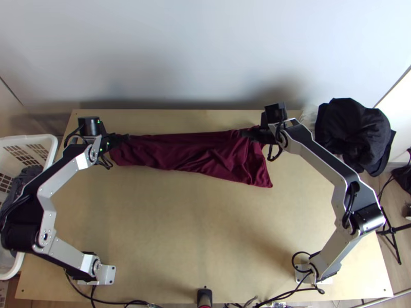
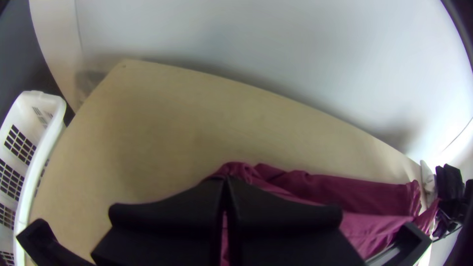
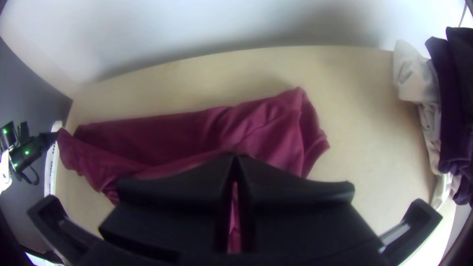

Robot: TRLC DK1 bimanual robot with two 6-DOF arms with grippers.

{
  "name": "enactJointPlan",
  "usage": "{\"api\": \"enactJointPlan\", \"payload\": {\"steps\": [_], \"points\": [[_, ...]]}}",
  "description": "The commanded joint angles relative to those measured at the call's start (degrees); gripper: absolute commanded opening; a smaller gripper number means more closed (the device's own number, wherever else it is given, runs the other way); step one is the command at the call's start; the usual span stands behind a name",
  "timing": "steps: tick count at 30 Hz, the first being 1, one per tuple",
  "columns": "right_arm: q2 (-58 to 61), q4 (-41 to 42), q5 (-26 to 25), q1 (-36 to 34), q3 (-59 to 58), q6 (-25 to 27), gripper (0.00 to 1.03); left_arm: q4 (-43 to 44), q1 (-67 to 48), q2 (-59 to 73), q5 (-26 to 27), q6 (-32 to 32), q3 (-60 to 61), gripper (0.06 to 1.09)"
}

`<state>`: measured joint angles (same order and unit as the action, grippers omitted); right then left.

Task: Fold the t-shirt

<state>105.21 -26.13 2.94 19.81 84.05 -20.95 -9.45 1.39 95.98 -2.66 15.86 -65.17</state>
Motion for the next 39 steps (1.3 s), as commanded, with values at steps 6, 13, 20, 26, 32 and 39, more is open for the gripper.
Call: {"api": "enactJointPlan", "payload": {"steps": [6, 13, 20, 26, 32, 39], "points": [[3.86, 1.08, -2.06, -3.64, 0.94, 0.03, 0.03, 0.49, 3.18, 7.20, -1.56, -1.53, -2.33, 0.09], [7.82, 2.05, -3.20, -1.88, 0.06, -0.50, 0.03, -0.65, 1.34, 8.87, -1.48, -1.18, -1.98, 0.09], [9.31, 1.78, -3.12, -0.13, -0.99, -0.67, 0.90, -8.74, -0.16, 9.22, -1.48, -1.09, -4.44, 1.03], [6.76, -1.64, -3.12, 0.40, -2.49, -0.50, 0.99, -13.84, 1.42, 6.32, -1.04, -2.32, -5.41, 1.05], [-5.45, -10.43, -3.12, 0.40, -5.30, -0.50, 0.99, -16.74, 4.41, -0.62, -0.68, -5.40, -2.16, 1.05], [-20.39, -10.52, -3.12, 2.60, -11.72, -0.06, 0.99, -16.74, 7.31, -10.47, 3.45, -6.19, 2.94, 1.05]]}}
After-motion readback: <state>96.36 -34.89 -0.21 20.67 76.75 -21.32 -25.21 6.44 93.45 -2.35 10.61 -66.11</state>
